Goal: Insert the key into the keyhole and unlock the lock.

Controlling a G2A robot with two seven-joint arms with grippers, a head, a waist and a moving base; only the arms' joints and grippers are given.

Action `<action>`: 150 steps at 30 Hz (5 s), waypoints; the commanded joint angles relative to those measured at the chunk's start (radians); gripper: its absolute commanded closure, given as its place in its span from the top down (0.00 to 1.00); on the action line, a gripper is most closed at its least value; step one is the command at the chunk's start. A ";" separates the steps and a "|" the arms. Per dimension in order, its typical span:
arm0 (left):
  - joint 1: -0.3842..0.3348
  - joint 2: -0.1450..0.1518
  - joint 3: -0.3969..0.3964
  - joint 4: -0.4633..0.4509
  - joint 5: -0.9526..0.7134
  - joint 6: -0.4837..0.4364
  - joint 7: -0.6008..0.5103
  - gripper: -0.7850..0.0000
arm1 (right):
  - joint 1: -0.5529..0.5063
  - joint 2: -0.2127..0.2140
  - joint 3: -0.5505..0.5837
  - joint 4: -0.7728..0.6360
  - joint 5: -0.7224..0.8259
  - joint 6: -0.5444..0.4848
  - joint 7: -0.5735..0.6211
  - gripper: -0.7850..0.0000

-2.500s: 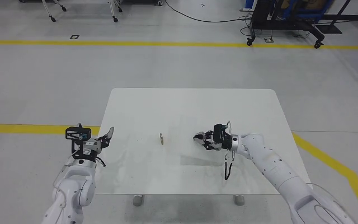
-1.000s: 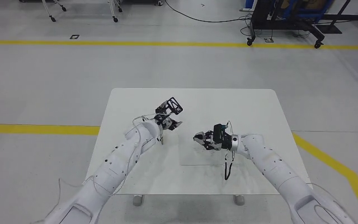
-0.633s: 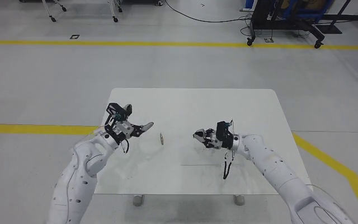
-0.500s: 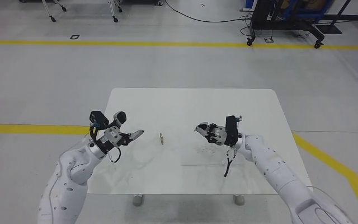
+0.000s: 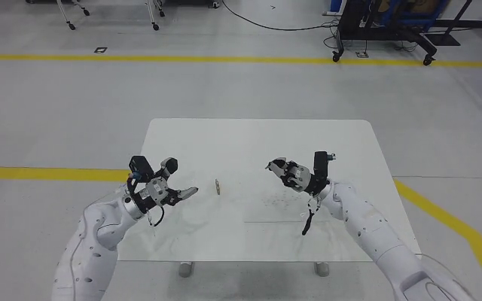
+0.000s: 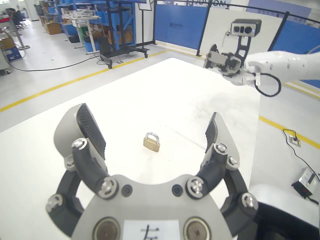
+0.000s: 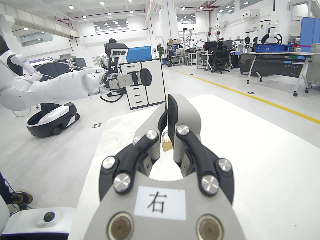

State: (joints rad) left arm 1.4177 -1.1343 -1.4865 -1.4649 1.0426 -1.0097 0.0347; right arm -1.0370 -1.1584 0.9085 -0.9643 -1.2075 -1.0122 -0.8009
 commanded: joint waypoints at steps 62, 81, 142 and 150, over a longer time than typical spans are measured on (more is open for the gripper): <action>-0.232 0.123 0.407 0.126 -1.164 -0.003 -0.673 0.25 | 0.286 -0.127 -0.738 0.056 0.848 0.000 0.111 0.00; -0.236 0.107 0.391 0.169 -1.109 -0.003 -0.664 0.08 | 0.286 -0.127 -0.738 0.056 0.848 0.000 0.111 0.00; -0.220 0.147 0.325 -0.008 -0.993 0.210 -0.916 0.00 | 0.265 0.053 -0.532 0.066 0.668 0.000 0.398 1.00; -0.217 0.147 0.327 -0.008 -0.990 0.215 -0.913 0.00 | 0.265 0.053 -0.532 0.066 0.668 0.000 0.398 1.00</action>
State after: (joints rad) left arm 1.1982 -0.9875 -1.1613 -1.4727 0.0499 -0.8000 -0.8809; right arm -0.7720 -1.1050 0.3764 -0.8985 -0.5391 -1.0122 -0.4025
